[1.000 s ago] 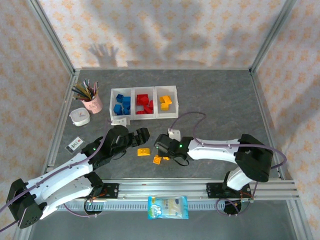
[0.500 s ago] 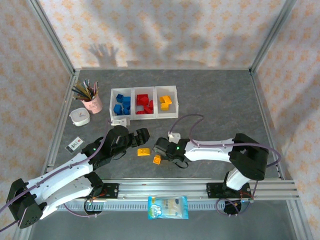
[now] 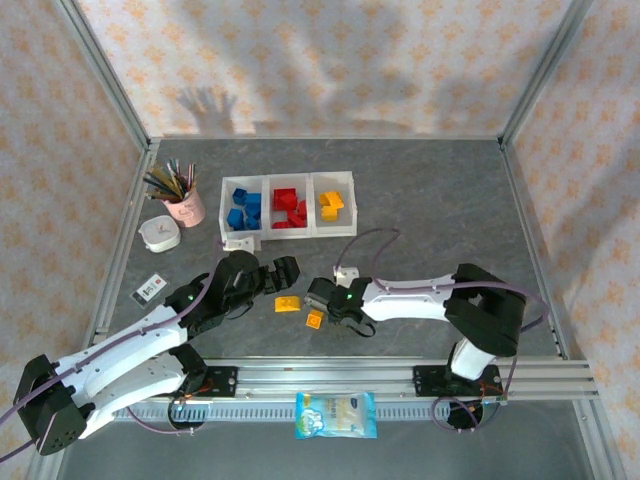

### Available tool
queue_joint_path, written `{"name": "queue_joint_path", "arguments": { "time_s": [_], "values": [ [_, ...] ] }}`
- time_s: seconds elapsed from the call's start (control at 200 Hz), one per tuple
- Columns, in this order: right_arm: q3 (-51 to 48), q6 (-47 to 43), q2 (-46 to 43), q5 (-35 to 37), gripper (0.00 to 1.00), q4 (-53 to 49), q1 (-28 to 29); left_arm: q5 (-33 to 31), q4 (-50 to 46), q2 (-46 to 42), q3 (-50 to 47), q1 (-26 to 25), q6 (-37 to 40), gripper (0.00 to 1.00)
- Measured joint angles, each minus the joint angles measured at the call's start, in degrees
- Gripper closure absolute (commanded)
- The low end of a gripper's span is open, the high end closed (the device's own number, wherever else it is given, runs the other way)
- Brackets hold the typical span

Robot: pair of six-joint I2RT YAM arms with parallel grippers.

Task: Sort the legos into containers by color
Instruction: Pick up the lego from the bottom-center of the table, then place the lego in the container.

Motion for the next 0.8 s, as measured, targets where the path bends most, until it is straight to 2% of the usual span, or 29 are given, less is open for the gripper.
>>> {"name": "queue_joint_path", "arguments": {
  "time_s": [0.23, 0.405, 0.801],
  "values": [
    [0.6, -1.5, -0.5, 0.5, 0.68, 0.1, 0.0, -0.7, -0.1, 0.0, 0.1, 0.0, 0.6, 0.01],
    [0.9, -3.6, -4.6, 1.0, 0.68, 0.0, -1.6, -1.4, -0.1, 0.0, 0.5, 0.0, 0.7, 0.01],
    [11.9, -15.9, -6.6, 2.5, 0.68, 2.4, -14.0, -3.5, 0.2, 0.1, 4.3, 0.1, 1.0, 0.01]
  ]
}}
